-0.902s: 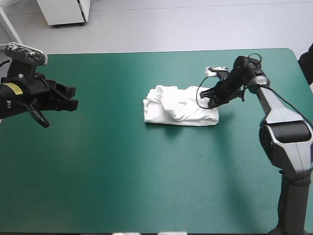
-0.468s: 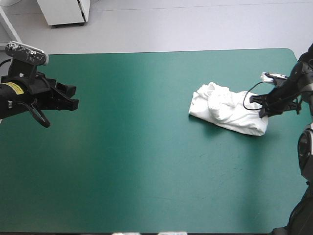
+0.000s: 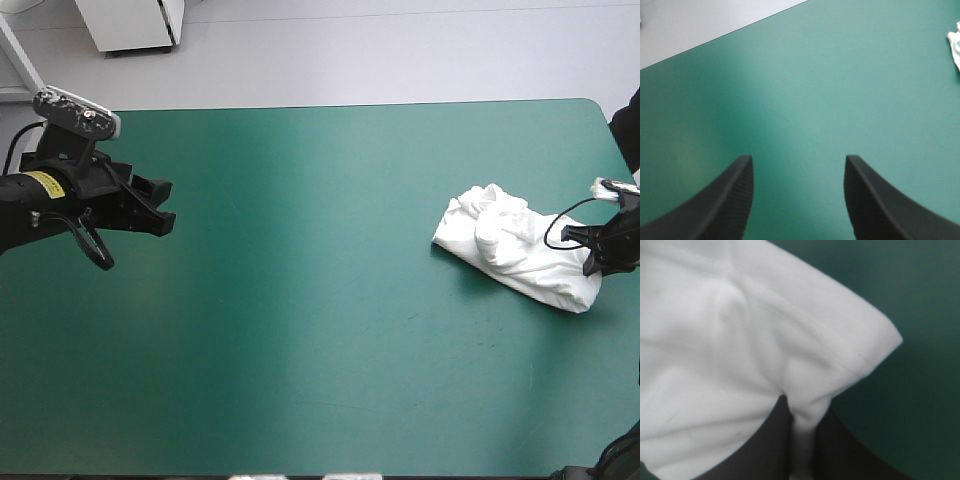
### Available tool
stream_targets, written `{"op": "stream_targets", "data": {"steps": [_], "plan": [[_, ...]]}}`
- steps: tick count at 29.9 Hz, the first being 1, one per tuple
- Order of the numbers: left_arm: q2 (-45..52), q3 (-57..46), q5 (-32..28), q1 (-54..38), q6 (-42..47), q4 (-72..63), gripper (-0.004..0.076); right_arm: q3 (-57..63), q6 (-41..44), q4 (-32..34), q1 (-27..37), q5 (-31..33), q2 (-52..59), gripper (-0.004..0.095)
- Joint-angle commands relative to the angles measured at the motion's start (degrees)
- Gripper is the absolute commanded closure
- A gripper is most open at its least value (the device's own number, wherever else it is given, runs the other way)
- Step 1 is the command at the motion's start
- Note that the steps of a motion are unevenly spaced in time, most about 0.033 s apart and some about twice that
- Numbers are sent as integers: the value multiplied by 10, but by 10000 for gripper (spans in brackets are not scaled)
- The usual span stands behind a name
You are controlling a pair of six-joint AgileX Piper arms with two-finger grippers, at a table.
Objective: Fold the cloth
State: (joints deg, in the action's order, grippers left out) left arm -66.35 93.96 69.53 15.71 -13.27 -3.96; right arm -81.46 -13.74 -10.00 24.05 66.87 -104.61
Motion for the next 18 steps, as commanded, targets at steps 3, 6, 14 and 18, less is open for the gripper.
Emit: {"op": "stream_targets", "data": {"steps": [3,6,14,18], "plan": [[11,13,-24,21,16,28,321,9,-7,14,16,-11,36,911],[11,13,-25,21,17,28,321,9,-12,9,16,-12,39,911],[11,13,-25,21,17,24,321,7,-22,-13,16,-8,57,849],[11,13,-25,21,17,24,321,7,-25,-19,17,-4,66,689]]}}
